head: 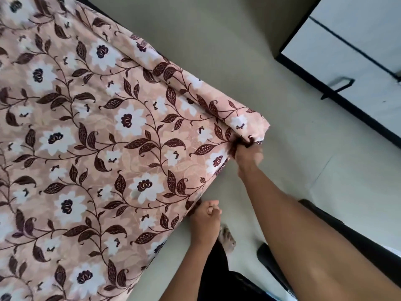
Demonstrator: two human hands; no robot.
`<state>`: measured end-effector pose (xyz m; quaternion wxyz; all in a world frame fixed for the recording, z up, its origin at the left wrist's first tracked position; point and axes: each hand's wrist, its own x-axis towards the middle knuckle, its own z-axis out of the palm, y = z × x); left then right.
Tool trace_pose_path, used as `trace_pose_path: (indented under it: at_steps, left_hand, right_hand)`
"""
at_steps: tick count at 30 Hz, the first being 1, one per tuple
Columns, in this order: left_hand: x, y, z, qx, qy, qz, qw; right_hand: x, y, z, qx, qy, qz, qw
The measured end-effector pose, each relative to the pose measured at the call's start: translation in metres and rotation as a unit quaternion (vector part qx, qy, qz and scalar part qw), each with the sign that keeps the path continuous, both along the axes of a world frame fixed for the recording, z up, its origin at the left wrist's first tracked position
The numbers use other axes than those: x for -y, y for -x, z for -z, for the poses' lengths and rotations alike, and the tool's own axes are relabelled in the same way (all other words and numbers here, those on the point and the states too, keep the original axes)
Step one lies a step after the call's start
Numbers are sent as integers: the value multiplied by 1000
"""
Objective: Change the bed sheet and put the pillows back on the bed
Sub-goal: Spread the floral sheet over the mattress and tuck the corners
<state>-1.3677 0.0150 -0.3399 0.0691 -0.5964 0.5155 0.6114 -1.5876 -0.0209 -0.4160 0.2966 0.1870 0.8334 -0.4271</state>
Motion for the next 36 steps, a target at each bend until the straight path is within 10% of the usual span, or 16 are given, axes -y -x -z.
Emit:
trace_pose_path:
  at_steps: [10,14,19,26,28,36]
  left_hand:
    - [73,38,-41,-37,221,156,962]
    - [120,76,-37,-33,270,150,950]
    - [169,103,-28,-1,289,100,952]
    - [225,108,-28,35,294,-43,954]
    - [258,109,-26,73,333,4,940]
    - [377,119,-9,217,398,388,803]
  right_hand:
    - [-5,43,-69,-53,-129,59,988]
    - [47,68,-96,-167,-62,-153,972]
    - [137,78,-102,-81,25,-441,893]
    - [145,46,-93,-406,74,-657,631]
    - [138,39,-89,-382,33,-728,569]
    - [160,25,-112,-295,-185,-793,500]
